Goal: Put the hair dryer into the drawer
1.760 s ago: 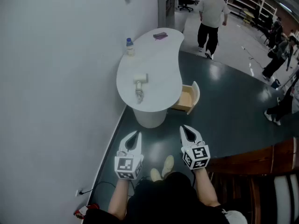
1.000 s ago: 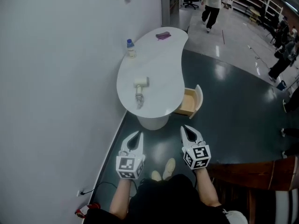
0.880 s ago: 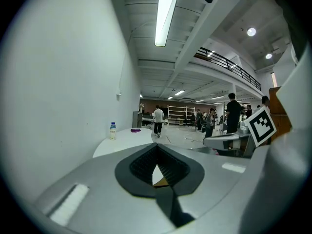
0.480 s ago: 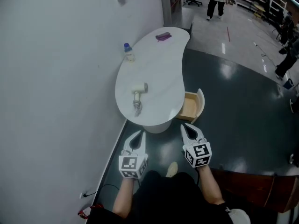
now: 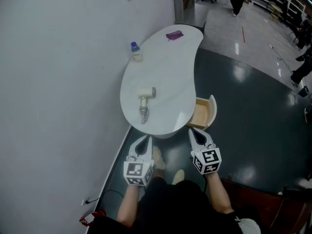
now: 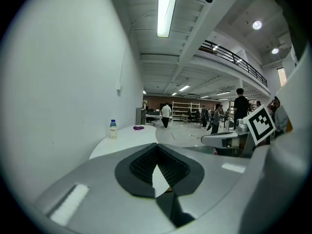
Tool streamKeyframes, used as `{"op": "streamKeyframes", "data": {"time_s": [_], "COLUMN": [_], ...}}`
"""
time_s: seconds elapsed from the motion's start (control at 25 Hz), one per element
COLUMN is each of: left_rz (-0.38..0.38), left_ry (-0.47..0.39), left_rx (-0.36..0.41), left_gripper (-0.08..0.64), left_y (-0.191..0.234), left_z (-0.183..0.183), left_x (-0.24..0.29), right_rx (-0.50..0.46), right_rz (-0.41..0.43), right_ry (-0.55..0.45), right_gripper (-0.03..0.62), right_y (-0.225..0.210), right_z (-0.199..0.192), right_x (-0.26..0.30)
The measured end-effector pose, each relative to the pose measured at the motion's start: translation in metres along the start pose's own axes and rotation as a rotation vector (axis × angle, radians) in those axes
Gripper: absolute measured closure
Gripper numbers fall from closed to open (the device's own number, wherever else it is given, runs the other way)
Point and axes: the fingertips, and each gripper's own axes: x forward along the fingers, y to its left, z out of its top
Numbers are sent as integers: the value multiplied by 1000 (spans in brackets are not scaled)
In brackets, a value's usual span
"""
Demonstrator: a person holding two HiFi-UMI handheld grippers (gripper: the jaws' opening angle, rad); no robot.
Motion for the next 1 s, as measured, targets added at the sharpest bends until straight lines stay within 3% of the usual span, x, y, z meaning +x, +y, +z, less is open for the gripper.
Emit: {"op": "streamKeyframes", "data": {"time_s": [0.48, 1.0], "left_rz": [-25, -70], "left_ry": [18, 149], "left_rx": [-30, -110], "left_gripper": [552, 552], "left_y": [80, 162], "left_z": [9, -27], "left_x": [82, 176], "right_rx": [1, 40], "right_rz": [-27, -52], "right_ry": [26, 138], "right_gripper": [589, 589], "right_y": [-11, -16], "right_z": [23, 8], "right_x": [103, 223]}}
